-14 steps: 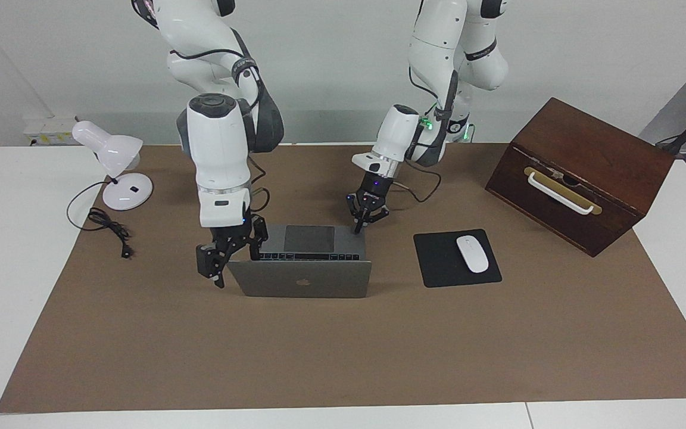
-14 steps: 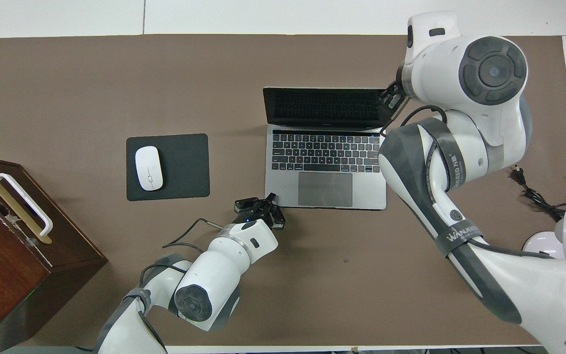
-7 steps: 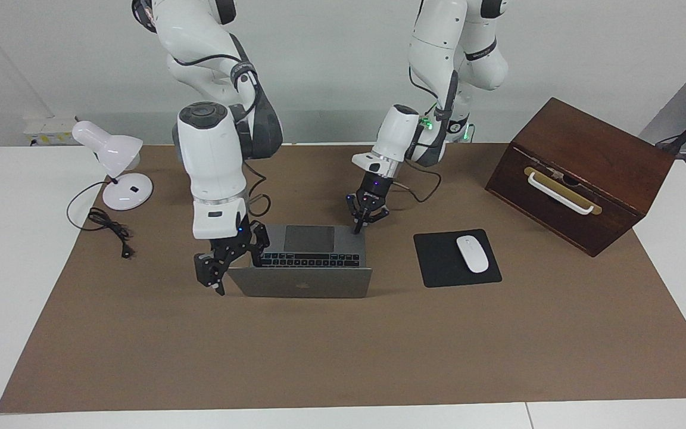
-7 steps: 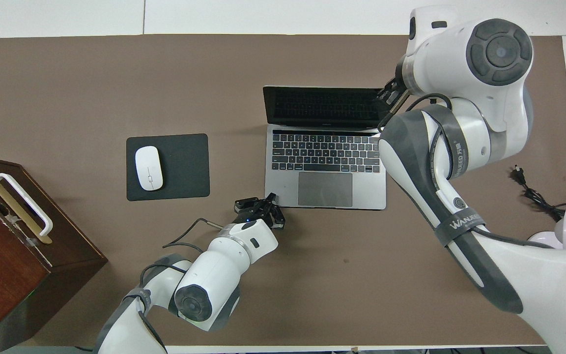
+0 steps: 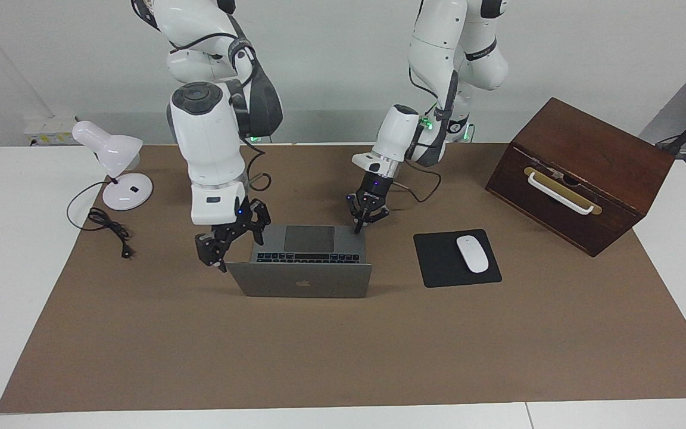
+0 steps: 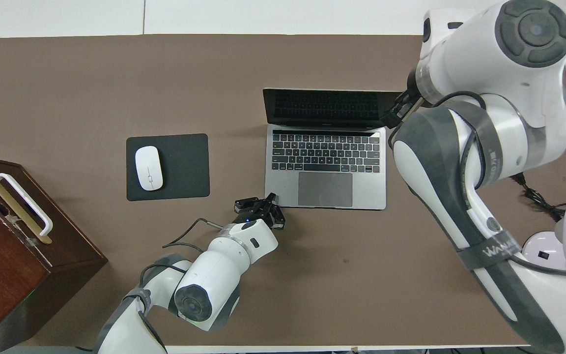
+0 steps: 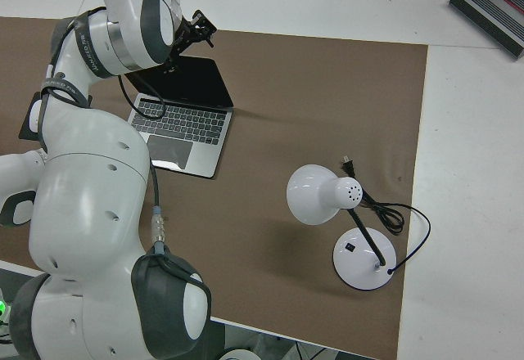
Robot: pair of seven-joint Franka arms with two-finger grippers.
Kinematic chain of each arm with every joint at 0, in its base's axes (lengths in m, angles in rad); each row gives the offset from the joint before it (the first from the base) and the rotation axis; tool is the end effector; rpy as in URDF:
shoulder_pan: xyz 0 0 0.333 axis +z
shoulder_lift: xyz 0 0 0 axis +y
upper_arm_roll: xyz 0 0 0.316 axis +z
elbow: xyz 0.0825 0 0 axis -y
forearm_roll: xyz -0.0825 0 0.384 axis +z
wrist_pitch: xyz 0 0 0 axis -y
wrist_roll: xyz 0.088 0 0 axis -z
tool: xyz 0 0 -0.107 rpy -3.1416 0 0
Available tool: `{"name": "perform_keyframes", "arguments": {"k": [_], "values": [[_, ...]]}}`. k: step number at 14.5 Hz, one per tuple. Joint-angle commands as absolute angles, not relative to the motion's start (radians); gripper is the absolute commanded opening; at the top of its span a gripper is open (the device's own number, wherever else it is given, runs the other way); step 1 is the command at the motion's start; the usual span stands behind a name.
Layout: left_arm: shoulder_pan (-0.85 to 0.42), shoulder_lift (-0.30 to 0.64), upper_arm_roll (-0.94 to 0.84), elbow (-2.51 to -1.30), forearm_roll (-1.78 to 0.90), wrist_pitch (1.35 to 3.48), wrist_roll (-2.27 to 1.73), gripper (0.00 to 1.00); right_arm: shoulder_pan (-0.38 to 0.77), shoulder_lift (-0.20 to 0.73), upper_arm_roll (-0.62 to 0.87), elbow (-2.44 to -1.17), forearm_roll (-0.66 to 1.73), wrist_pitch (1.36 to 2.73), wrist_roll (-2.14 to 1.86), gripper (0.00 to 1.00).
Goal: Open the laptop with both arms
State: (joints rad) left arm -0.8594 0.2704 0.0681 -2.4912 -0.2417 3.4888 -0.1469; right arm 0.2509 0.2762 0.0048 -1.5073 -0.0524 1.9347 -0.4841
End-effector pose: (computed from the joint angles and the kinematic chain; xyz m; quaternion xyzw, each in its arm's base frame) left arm 0.3834 -0.3475 0.2676 0.9169 -0.1836 0.3188 0.1549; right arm 0.6409 0.1635 0.5217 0.9268 0.3672 0.0722 0.0329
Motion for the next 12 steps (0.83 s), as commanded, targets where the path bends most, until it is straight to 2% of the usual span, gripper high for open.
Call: {"name": "perform_keyframes", "arguments": {"k": [1,8,12], "values": [[-0.862,0.318,0.078,-2.441,-0.278,3.504,-0.133,0.0,0.232,0.215,0.008,-1.523,0.049,1.823,-0.381,1.0],[-0.759,0.31,0.08,-2.385,-0.275,3.47,-0.123,0.0,0.152,0.086,0.006,-1.6,0.071,1.634,-0.181,1.0],[-0.668,0.256,0.081,-2.278,-0.272,3.244,-0.11,0.0,0.078,-0.015,0.005,-1.681,0.071,1.499,-0.042,1.0]]}}
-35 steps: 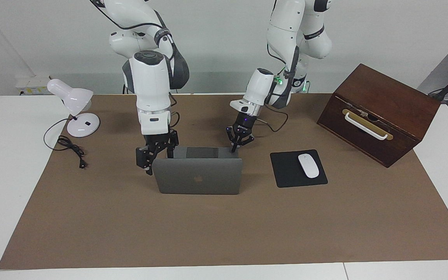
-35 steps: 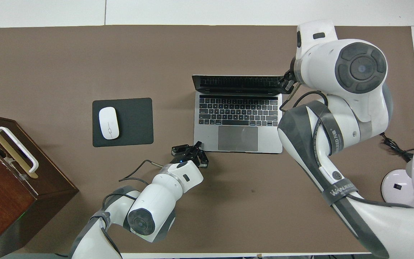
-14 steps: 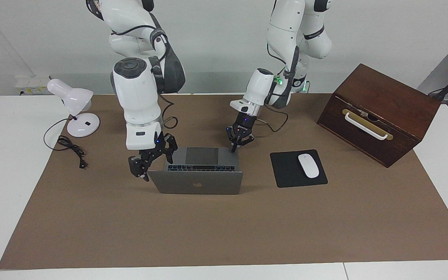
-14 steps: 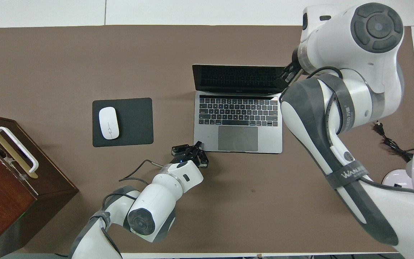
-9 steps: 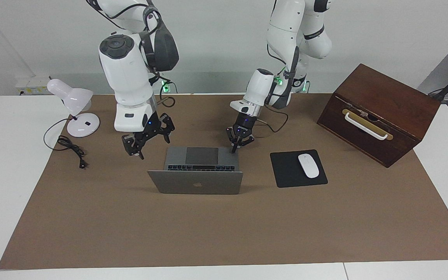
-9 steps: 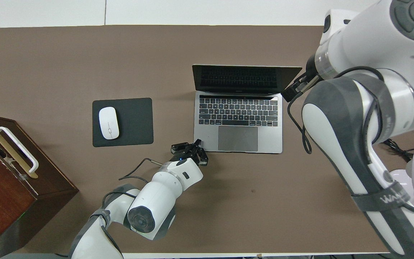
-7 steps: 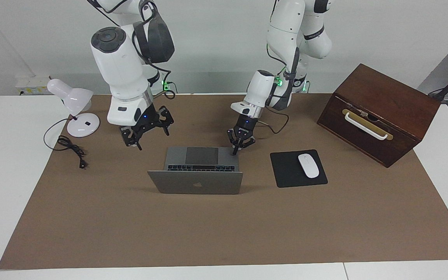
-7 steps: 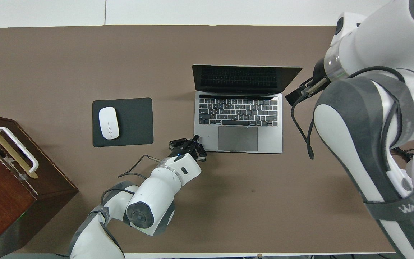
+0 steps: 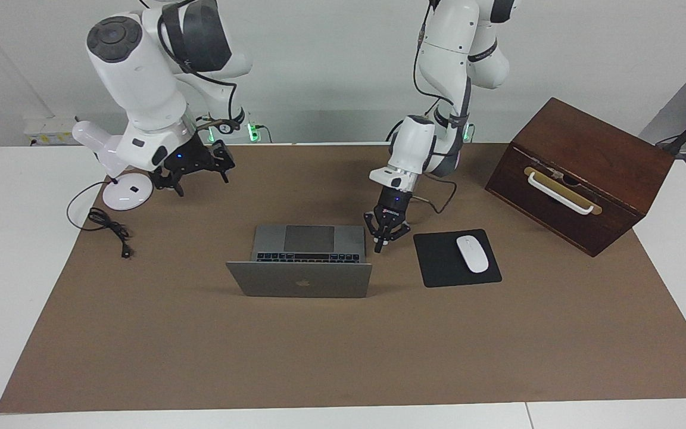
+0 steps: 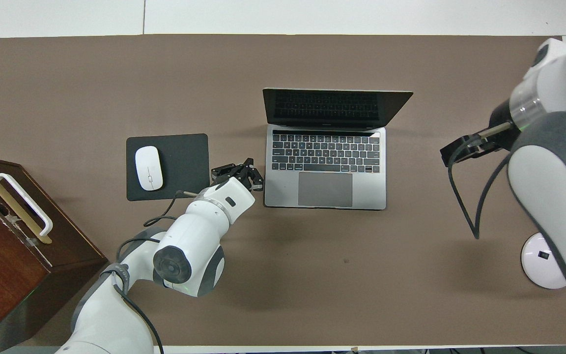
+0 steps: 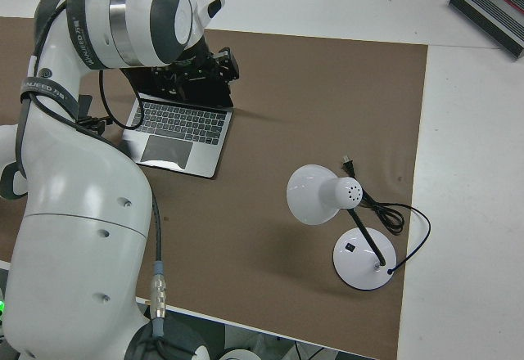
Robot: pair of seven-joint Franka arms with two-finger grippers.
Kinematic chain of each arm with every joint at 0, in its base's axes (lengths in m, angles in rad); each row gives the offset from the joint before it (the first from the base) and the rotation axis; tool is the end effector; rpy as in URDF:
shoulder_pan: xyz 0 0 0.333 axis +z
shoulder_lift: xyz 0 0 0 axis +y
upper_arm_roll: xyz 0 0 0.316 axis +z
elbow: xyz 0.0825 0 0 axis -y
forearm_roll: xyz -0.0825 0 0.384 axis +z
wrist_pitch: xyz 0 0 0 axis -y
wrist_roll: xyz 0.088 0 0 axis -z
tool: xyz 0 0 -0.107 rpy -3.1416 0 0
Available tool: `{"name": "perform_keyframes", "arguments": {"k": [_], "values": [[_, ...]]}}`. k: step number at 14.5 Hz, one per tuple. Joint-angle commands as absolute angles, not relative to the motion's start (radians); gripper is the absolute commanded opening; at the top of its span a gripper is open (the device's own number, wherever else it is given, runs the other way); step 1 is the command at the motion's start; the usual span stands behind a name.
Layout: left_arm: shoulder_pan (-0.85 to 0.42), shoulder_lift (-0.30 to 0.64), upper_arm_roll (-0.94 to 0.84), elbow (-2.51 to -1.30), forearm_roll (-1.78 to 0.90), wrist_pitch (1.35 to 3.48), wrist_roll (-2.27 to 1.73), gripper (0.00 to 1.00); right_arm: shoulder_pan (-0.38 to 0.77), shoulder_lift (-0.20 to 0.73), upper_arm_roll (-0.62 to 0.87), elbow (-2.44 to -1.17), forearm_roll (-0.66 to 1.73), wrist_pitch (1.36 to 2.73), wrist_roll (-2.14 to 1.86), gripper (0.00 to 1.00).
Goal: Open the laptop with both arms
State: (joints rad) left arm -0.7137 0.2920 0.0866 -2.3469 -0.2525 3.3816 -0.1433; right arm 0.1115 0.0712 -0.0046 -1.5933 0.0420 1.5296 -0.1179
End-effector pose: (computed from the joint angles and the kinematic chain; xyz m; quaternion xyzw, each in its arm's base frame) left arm 0.4703 -0.3080 0.2954 0.9261 -0.1063 0.3333 0.1413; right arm 0.5639 0.0653 0.5708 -0.9913 -0.1113 0.0673 0.0212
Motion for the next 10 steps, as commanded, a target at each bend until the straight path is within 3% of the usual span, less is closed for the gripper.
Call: {"name": "perform_keyframes", "arguments": {"k": [1,4,10], "values": [[-0.646,0.249,0.081,-2.243,-0.272,3.178,-0.103,0.0,0.075,-0.035,0.005,-1.692,0.071,1.473,-0.005,1.0],[-0.565,0.226,0.081,-2.16,-0.27,3.007,-0.051,0.0,0.081,-0.063,0.005,-1.704,0.069,1.427,0.04,1.0],[-0.385,0.149,0.083,-2.002,-0.258,2.592,0.047,0.0,0.074,-0.06,0.003,-1.714,0.069,1.493,0.031,1.0]]}}
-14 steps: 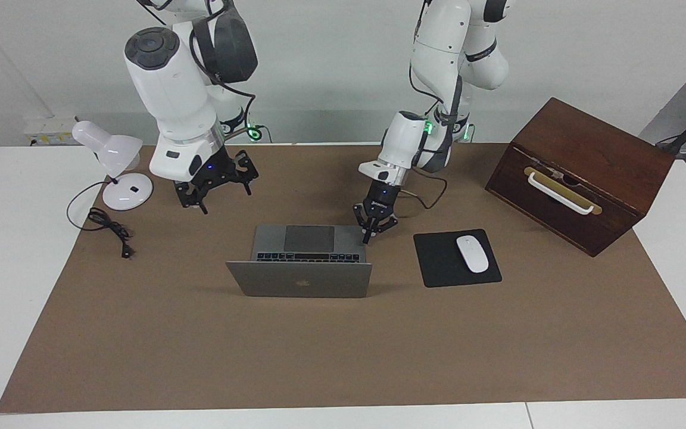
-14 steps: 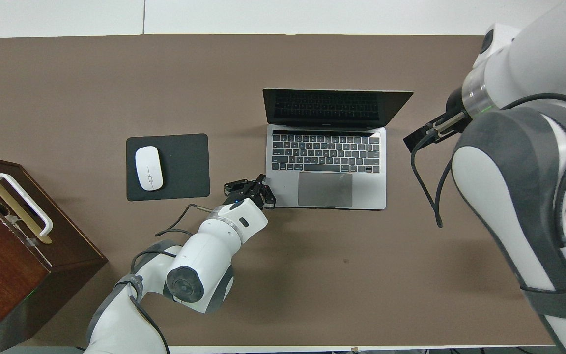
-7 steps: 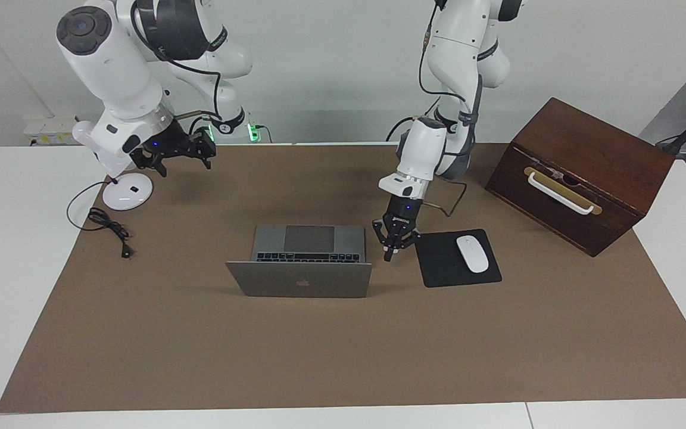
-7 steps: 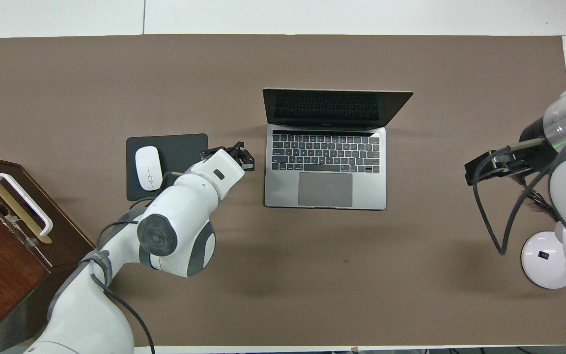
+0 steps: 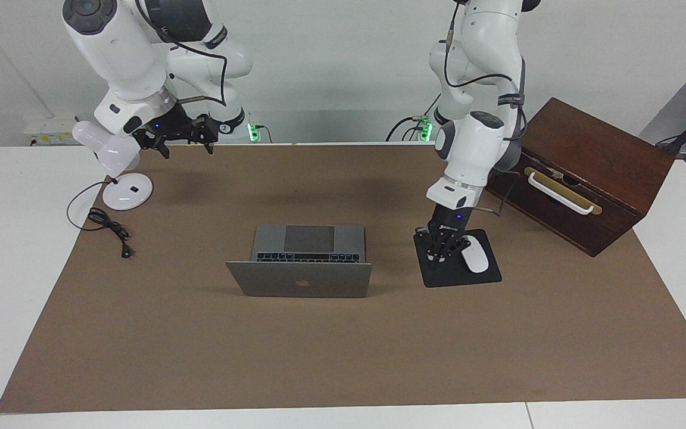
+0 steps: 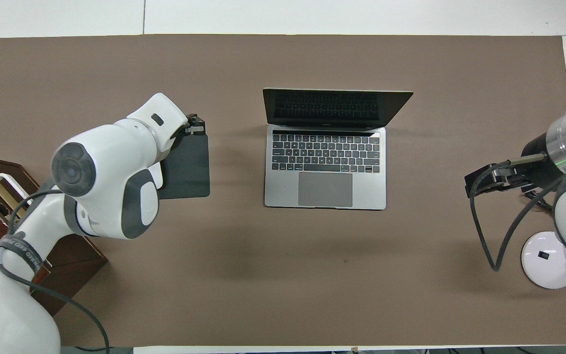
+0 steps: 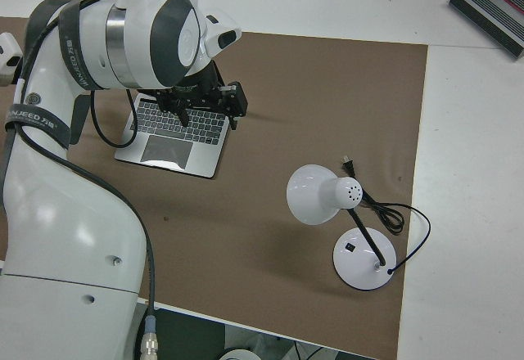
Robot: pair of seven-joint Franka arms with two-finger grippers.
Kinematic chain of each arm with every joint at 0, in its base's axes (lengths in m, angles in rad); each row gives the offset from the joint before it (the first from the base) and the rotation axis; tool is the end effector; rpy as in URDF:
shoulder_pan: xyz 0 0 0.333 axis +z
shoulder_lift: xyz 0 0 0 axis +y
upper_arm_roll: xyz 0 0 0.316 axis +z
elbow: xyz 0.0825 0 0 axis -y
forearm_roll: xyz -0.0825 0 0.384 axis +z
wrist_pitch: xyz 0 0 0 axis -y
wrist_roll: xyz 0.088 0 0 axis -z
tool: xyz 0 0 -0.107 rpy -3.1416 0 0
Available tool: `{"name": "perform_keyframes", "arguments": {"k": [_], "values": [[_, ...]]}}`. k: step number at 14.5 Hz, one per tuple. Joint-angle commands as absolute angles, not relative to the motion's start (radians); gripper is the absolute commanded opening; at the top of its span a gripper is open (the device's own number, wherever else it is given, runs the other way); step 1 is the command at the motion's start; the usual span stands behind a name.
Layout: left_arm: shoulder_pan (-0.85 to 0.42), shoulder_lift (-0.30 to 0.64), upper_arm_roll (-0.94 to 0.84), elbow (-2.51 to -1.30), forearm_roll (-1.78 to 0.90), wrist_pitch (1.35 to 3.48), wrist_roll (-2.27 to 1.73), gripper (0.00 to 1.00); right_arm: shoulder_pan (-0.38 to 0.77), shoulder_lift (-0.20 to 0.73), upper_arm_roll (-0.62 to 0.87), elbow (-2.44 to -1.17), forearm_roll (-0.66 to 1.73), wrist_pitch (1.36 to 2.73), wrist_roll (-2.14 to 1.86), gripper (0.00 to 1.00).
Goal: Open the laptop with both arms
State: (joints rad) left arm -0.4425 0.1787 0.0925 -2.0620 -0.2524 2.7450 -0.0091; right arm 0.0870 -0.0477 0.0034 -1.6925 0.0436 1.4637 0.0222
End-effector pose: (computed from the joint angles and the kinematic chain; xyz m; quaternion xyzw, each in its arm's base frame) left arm 0.5828 -0.2043 0.4040 0.9639 -0.0669 0.2324 0.1117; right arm 0.5211 0.0523 0.5855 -0.9951 -0.0343 0.0915 0.0166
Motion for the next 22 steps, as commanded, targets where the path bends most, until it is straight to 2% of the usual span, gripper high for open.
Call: {"name": "perform_keyframes", "arguments": {"k": [1,4,8,9,10,11,16,19,22], "values": [[-0.35,0.147,0.083,-1.952,-0.246,2.497,0.066,0.0,0.071,-0.061,0.003,-1.72,0.071,1.494,0.029,1.0],[-0.289,0.149,0.084,-1.849,-0.155,2.318,0.072,0.0,0.071,-0.055,0.002,-1.72,0.055,1.543,0.026,1.0],[-0.227,0.146,0.086,-1.763,-0.152,2.17,0.069,0.0,0.002,0.023,0.002,-1.649,0.044,1.554,0.025,1.0],[-0.219,0.146,0.089,-1.741,-0.146,2.125,0.068,0.05,-0.009,0.018,0.002,-1.649,0.044,1.554,0.025,1.0],[-0.215,0.143,0.1,-1.73,-0.123,2.091,0.066,0.4,-0.008,0.014,0.002,-1.651,0.04,1.557,0.029,1.0],[-0.213,0.124,0.106,-1.726,-0.1,2.073,0.063,0.99,-0.003,0.011,0.005,-1.654,0.029,1.557,0.034,1.0],[-0.198,0.019,0.146,-1.732,-0.094,1.95,0.061,1.0,-0.003,0.023,0.005,-1.626,0.04,1.551,0.072,1.0],[-0.184,-0.034,0.153,-1.721,-0.051,1.863,0.061,1.0,0.03,-0.004,-0.012,-1.635,0.045,1.543,0.139,1.0],[-0.183,-0.049,0.155,-1.653,-0.046,1.702,0.048,1.0,0.04,-0.012,-0.017,-1.64,0.043,1.543,0.176,1.0]]}}
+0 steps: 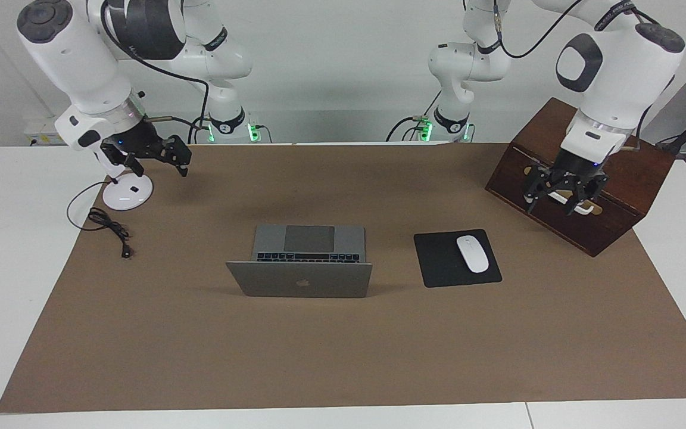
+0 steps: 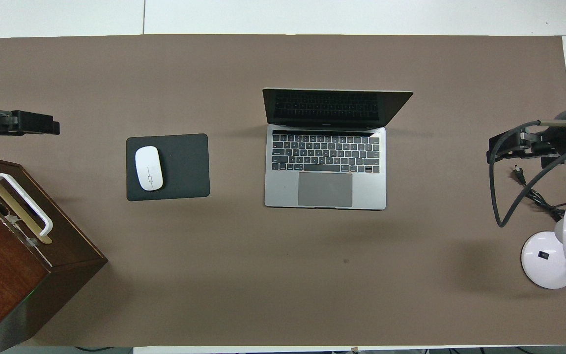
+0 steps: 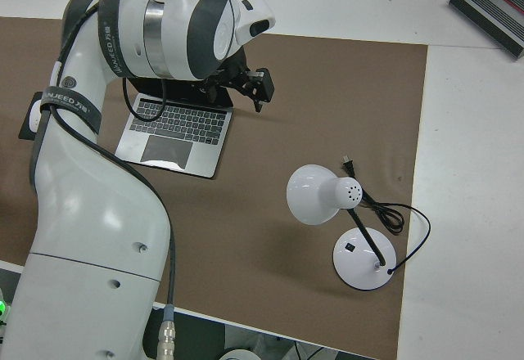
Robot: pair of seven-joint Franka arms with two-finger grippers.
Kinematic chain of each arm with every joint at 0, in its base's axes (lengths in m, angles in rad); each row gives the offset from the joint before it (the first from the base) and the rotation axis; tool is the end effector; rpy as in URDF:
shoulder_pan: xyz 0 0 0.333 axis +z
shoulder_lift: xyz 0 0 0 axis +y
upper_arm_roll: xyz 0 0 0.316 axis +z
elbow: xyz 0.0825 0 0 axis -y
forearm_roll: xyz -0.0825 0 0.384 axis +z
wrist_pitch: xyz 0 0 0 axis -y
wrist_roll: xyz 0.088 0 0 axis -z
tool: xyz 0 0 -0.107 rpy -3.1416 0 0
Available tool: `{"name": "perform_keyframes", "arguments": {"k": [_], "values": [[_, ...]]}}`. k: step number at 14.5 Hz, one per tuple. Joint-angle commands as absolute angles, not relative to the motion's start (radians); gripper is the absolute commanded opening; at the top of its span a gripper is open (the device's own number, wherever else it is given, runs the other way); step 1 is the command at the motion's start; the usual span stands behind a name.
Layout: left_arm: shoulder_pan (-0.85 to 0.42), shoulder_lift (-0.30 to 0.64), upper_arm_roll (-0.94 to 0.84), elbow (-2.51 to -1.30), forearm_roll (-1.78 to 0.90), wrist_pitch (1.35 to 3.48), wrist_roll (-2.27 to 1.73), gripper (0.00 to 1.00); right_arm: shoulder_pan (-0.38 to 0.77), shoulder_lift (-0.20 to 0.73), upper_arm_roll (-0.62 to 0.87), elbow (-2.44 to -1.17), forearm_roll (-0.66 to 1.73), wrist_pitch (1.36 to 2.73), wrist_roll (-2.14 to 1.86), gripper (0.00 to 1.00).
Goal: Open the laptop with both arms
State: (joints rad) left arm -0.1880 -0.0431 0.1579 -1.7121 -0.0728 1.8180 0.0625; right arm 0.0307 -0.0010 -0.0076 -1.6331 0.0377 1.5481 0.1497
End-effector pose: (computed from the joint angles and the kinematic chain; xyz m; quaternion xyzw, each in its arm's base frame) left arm 0.5617 -0.0211 0.6039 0.9957 -0.0397 0.0747 0.0380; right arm 0.5490 0.0168 0.5940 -0.9969 0.0636 0.0435 0.0152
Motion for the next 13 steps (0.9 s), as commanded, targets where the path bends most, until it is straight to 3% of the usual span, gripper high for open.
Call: {"name": "perform_keyframes", "arguments": {"k": [1,6,9,13], "values": [[-0.181,-0.041,0.153,-1.599,-0.045,1.616,0.029,1.0,0.037,-0.02,-0.017,-1.661,0.044,1.552,0.176,1.0],[-0.172,-0.034,0.163,-1.503,0.012,1.387,-0.005,1.0,-0.02,-0.029,-0.015,-1.661,0.046,1.557,0.167,1.0],[-0.166,-0.038,0.152,-1.505,0.025,1.396,-0.05,1.0,-0.021,-0.031,-0.015,-1.667,0.046,1.545,0.166,1.0],[-0.173,-0.046,0.147,-1.516,0.026,1.434,-0.066,1.0,-0.025,-0.025,-0.017,-1.695,0.043,1.629,0.166,1.0]]}}
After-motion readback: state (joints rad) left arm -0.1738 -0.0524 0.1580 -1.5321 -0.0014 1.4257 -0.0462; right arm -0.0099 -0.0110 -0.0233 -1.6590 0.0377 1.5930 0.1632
